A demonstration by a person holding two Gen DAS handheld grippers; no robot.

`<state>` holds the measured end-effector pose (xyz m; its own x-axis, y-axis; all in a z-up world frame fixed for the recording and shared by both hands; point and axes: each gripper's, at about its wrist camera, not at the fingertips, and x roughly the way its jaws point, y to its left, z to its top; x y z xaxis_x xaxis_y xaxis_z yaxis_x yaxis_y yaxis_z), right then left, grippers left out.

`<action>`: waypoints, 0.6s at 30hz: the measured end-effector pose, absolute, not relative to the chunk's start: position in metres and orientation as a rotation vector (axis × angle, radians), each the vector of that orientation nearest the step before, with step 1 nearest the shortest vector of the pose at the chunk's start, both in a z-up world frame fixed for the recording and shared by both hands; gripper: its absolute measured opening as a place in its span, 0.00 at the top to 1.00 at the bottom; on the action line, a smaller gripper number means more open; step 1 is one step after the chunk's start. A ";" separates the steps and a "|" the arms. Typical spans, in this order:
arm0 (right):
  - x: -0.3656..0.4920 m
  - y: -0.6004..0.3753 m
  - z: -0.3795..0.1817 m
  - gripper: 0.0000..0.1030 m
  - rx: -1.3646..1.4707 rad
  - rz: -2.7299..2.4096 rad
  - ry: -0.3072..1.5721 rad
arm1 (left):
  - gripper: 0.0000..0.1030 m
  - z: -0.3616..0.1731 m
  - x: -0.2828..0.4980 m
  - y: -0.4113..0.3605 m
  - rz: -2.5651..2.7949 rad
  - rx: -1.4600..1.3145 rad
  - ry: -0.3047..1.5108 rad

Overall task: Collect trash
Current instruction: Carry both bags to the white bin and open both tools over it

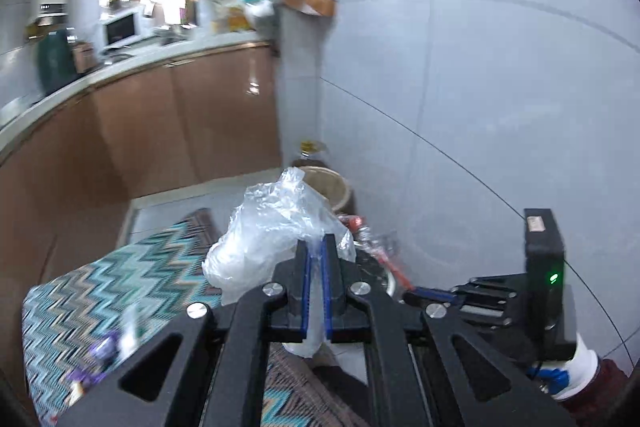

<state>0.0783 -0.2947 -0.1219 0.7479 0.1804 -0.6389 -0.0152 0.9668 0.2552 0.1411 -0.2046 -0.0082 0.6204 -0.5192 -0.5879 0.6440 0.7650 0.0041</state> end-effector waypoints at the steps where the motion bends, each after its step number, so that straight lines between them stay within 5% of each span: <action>1: 0.083 -0.303 -0.127 0.98 0.251 0.096 0.730 | 0.96 -0.013 0.151 -0.225 -0.694 0.234 0.619; 18: 0.187 -0.409 -0.251 0.93 0.399 -0.056 0.951 | 0.94 -0.145 0.273 -0.360 -0.807 0.205 0.964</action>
